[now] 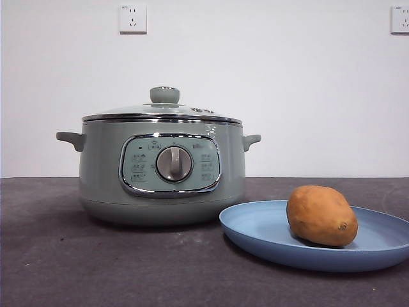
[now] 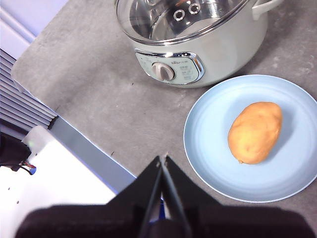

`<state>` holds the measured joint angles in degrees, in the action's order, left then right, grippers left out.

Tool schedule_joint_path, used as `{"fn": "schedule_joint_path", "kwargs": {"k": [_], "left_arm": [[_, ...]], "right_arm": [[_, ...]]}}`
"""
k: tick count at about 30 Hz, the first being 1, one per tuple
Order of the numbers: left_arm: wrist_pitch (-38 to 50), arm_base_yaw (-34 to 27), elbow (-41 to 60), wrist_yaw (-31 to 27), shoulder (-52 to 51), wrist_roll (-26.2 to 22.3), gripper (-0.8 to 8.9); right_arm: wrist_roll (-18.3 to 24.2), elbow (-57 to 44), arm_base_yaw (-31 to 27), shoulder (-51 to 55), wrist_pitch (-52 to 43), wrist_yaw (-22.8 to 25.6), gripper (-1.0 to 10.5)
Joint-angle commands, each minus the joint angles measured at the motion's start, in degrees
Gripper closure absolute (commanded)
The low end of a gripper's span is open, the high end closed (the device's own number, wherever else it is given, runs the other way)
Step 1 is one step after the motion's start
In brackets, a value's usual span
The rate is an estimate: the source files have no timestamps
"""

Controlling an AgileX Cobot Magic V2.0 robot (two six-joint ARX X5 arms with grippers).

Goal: Take the potato out from the steamer,put the potato on the plate,close the lid

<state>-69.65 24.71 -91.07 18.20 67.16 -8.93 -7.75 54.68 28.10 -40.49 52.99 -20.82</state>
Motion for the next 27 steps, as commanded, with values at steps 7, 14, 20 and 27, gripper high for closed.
{"fn": "schedule_joint_path", "kwargs": {"k": [7, 14, 20, 27], "left_arm": [[3.8, -2.1, -0.2, -0.7, -1.8, 0.0, 8.21], [14.7, -15.0, 2.4, 0.0, -12.9, -0.3, 8.22], [35.1, -24.5, 20.6, -0.7, -27.2, -0.3, 8.21], [53.7, -29.8, 45.0, -5.8, -41.6, 0.9, 8.21]], "right_arm": [[-0.3, 0.3, 0.1, 0.0, -0.2, 0.2, 9.5], [-0.3, 0.3, 0.1, 0.0, -0.2, 0.2, 9.5], [-0.3, 0.3, 0.1, 0.0, -0.2, 0.2, 9.5], [-0.3, 0.3, 0.1, 0.0, -0.2, 0.2, 9.5]]}}
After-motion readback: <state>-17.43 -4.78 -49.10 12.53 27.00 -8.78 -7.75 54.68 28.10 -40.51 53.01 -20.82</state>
